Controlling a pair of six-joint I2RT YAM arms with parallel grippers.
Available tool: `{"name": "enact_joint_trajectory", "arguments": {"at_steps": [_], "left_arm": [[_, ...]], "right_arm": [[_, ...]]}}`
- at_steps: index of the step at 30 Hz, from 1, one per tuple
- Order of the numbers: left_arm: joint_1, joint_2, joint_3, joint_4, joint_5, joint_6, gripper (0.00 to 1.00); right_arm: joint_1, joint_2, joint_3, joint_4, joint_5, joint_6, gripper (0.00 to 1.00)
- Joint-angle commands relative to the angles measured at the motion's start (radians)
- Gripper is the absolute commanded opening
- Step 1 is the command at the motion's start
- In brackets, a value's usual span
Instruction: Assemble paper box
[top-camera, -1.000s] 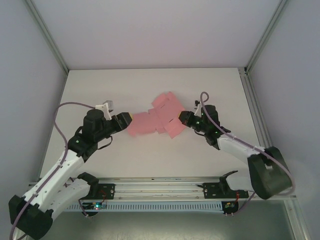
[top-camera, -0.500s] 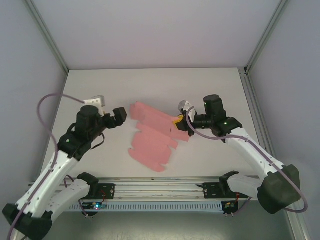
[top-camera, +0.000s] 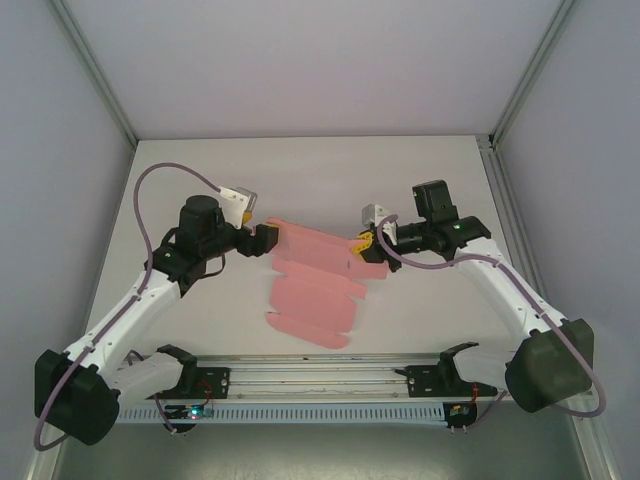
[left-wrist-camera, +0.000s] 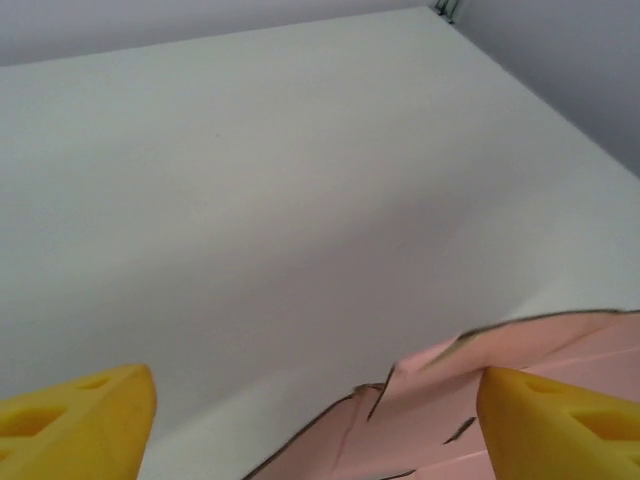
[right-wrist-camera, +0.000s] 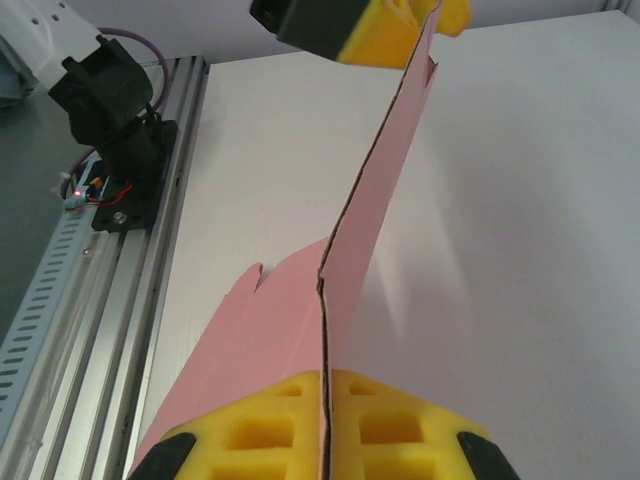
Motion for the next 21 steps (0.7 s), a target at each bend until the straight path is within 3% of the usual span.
{"name": "enact_joint_trajectory", "arguments": {"at_steps": [1,6,11,15,18,19,21], "left_arm": [[0.035,-0.013,0.005,0.016,0.001,0.106,0.81],[0.099,-0.061,-0.100,0.100,0.148,0.073,0.79],[0.099,-0.048,-0.114,0.121,0.277,0.120,0.67],[0.099,-0.022,-0.088,0.120,0.317,0.138,0.42],[0.099,-0.015,-0.082,0.132,0.342,0.151,0.05],[0.099,-0.017,-0.086,0.138,0.337,0.154,0.00],[0.096,-0.025,-0.098,0.138,0.331,0.166,0.00]], "right_arm": [[-0.022,-0.011,0.039,-0.052,-0.074,-0.059,0.00],[-0.046,-0.023,0.041,-0.051,-0.111,-0.061,0.00],[-0.056,-0.010,0.062,-0.075,-0.155,-0.087,0.00],[-0.058,-0.001,0.078,-0.098,-0.178,-0.104,0.00],[-0.058,-0.003,0.079,-0.095,-0.157,-0.093,0.00],[-0.058,-0.006,0.080,-0.081,-0.129,-0.068,0.00],[-0.057,-0.021,0.070,-0.019,-0.040,0.026,0.34]]}}
